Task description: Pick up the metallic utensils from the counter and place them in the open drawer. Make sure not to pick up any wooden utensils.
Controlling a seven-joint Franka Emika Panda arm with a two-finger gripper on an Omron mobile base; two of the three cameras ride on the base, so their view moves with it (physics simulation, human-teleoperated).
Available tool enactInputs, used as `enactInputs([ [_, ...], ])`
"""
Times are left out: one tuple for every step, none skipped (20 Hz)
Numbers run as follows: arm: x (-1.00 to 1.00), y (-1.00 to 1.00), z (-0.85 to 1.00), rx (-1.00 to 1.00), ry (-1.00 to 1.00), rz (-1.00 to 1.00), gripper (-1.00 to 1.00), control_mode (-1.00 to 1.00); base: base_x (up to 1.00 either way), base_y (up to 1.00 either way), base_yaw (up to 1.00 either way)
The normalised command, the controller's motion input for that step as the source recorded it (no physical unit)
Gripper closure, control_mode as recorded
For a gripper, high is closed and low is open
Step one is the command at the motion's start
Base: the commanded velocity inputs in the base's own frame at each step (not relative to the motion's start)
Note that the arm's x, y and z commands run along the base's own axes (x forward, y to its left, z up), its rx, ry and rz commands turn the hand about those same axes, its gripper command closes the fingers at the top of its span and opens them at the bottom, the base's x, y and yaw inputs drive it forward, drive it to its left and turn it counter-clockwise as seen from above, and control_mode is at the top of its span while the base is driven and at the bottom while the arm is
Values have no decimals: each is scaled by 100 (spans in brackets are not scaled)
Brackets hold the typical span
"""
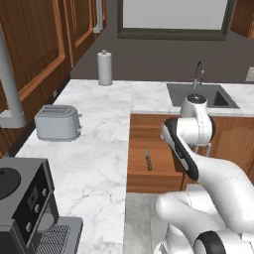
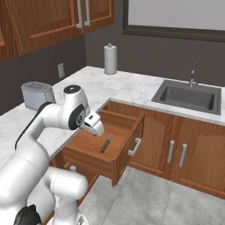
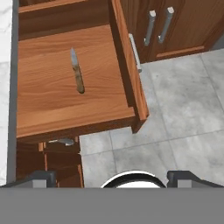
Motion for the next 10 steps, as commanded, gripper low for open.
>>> enactInputs([
  [0, 0, 0, 0, 0, 0, -100, -100, 0, 0, 0],
  [0, 0, 0, 0, 0, 0, -100, -100, 0, 0, 0],
  [0, 0, 0, 0, 0, 0, -100, -100, 0, 0, 0],
  [0, 0, 0, 0, 0, 0, -100, -100, 0, 0, 0],
  [0, 0, 0, 0, 0, 0, -100, -100, 0, 0, 0],
  [0, 0, 0, 0, 0, 0, -100, -100, 0, 0, 0],
  [-56, -5, 0, 0, -9, -2, -100, -100, 0, 0, 0],
  [-73, -29, 0, 6, -12, -19, -100, -100, 0, 0, 0],
  [-90, -56, 0, 13, -16, -36, -100, -100, 0, 0, 0],
  [0, 0, 0, 0, 0, 0, -100, 100, -86, -41, -29],
])
